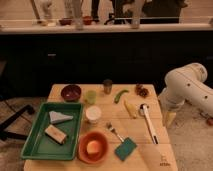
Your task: Place sponge in purple bowl
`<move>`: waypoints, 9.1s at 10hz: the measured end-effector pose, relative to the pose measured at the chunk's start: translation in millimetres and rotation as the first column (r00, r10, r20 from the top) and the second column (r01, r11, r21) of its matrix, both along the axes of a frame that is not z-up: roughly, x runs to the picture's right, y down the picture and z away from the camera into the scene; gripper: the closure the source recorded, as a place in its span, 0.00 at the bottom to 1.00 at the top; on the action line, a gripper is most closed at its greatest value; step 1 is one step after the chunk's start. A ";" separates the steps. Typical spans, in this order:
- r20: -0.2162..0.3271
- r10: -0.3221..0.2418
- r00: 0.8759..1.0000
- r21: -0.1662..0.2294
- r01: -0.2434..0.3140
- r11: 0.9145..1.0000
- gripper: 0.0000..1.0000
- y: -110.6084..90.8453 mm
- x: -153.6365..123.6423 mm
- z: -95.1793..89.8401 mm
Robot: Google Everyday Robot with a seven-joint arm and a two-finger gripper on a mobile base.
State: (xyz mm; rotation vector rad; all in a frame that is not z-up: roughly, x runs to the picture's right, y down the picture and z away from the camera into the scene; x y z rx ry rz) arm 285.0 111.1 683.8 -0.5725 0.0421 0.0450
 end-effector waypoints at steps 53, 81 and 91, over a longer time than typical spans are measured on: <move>0.754 0.040 0.656 -0.205 0.177 0.963 0.20 185.1 -165.7 83.4; 0.665 -0.050 0.745 -0.071 0.130 0.989 1.00 77.9 -199.4 50.8; 0.666 -0.050 0.744 -0.034 0.097 0.995 1.00 59.7 -206.5 55.8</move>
